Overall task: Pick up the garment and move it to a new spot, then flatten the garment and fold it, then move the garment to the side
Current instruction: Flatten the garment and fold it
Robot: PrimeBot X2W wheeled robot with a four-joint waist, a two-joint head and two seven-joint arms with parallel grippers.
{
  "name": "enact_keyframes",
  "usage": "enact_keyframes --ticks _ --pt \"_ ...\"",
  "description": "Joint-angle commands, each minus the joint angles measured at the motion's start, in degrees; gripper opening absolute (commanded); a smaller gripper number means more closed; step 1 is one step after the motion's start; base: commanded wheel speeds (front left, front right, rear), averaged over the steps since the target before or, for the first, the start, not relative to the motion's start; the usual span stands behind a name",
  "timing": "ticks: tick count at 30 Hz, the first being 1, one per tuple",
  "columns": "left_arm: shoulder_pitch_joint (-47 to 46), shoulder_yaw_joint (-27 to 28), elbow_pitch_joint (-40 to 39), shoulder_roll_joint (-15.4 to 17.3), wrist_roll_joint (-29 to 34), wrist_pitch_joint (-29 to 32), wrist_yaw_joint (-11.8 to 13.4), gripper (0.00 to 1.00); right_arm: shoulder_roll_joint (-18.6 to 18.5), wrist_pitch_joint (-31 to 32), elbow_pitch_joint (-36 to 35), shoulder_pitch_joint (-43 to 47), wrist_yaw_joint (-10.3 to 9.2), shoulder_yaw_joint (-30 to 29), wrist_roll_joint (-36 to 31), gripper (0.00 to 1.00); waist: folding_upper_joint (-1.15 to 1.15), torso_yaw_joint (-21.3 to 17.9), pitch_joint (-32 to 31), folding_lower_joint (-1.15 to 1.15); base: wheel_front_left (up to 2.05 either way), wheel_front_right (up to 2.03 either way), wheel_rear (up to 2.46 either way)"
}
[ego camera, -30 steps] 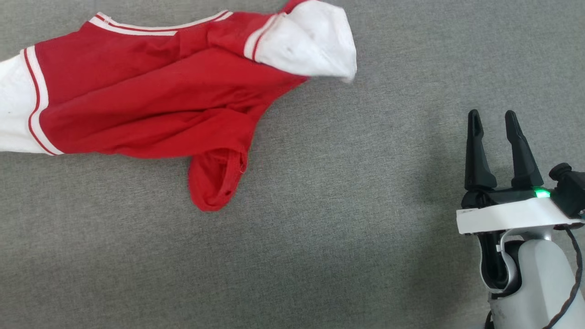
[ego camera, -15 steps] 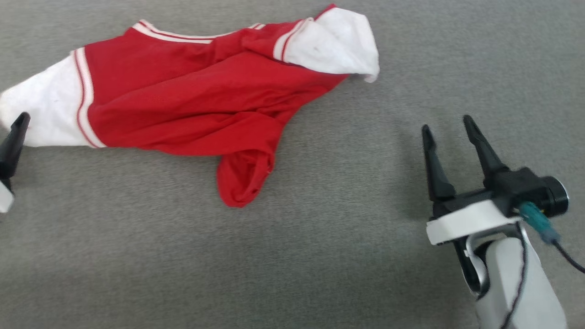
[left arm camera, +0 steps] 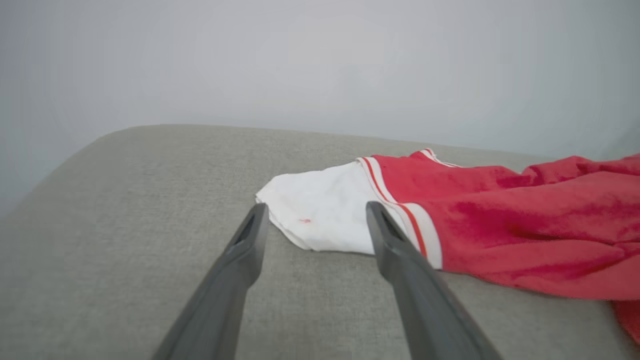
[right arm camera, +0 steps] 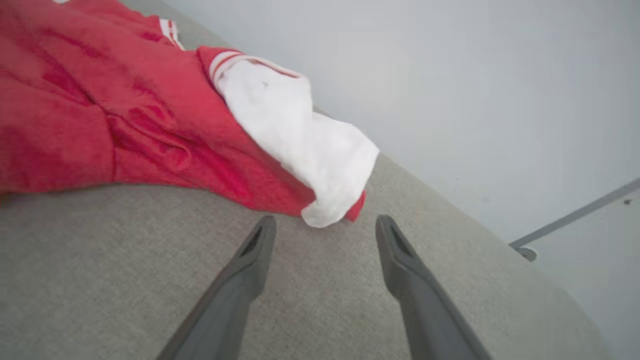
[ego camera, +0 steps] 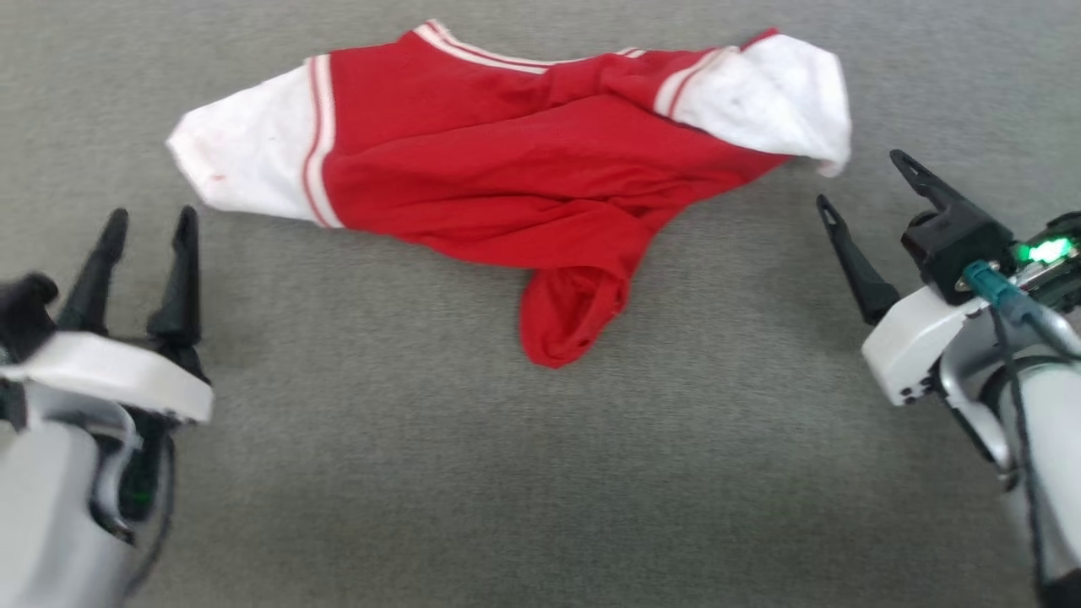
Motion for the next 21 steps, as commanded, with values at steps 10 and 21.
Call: enact_keyframes --ticks 10,21 --pt "12.9 16.8 -13.4 -17.3 21.3 -0.3 -3.5 1.00 -15.9 15.8 -6.7 -6.0 -0.02 9.0 9.4 1.00 0.00 5.5 1.5 0.00 0.00 0.00 0.00" --pt "14.2 15.9 -15.6 -21.0 21.9 -0.3 -4.0 1.00 -22.7 22.5 -10.5 -11.2 -0.02 14.1 13.9 1.00 0.00 7.0 3.3 0.00 0.00 0.00 0.00"
